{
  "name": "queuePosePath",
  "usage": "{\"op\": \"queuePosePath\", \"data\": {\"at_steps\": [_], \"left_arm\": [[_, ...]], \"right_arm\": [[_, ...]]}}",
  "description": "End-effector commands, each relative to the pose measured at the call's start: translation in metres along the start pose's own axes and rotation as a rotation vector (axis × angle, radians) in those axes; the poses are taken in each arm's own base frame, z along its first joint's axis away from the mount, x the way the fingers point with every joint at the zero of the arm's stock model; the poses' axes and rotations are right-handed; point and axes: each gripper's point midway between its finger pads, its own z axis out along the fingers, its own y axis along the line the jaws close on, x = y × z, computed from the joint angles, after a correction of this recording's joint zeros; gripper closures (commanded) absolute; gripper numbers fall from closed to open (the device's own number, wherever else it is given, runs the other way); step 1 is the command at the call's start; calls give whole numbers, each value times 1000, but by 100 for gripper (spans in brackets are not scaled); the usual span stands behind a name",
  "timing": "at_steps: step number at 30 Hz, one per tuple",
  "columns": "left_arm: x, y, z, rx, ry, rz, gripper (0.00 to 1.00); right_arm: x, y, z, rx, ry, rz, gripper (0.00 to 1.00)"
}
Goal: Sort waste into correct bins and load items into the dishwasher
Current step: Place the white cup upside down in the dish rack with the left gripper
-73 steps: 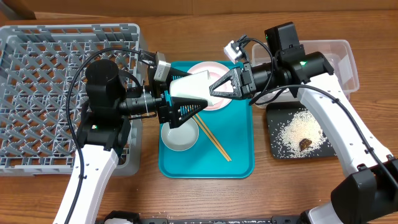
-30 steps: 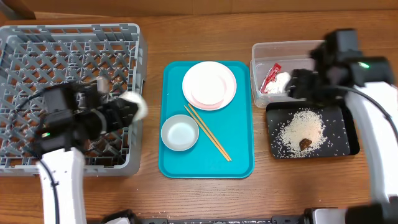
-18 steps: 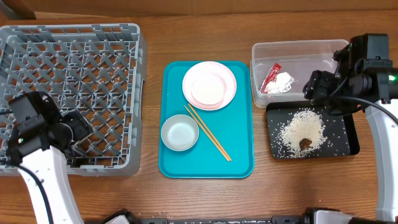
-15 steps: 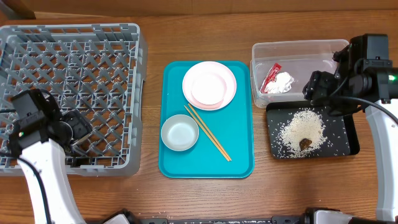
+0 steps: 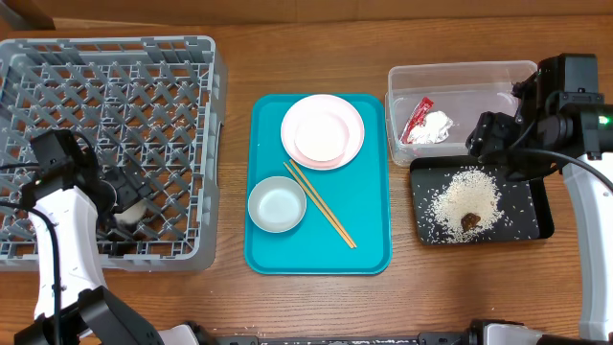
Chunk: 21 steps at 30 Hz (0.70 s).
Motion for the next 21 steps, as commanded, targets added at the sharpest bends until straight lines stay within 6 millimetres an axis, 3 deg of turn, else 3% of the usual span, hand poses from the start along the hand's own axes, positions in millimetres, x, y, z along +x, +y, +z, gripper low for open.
{"op": "queuePosePath", "data": {"at_steps": [1, 6, 10, 15, 17, 21], "left_arm": [[-23, -33, -48, 172, -128, 21, 0], [-13, -89, -98, 328, -233, 169, 0], [29, -158, -120, 443, -225, 409, 0], [88, -217, -115, 482, -140, 650, 0], [128, -245, -100, 459, -76, 799, 0], [168, -263, -69, 384, 17, 931, 2]], "right_arm": [[-1, 1, -2, -1, -4, -6, 22], [3, 2, -2, -9, 12, -4, 6], [4, 7, -2, -38, 16, -4, 0], [4, 7, -2, -38, 17, -4, 0], [4, 7, -2, -38, 16, -4, 0], [4, 7, -2, -38, 18, -4, 0]]}}
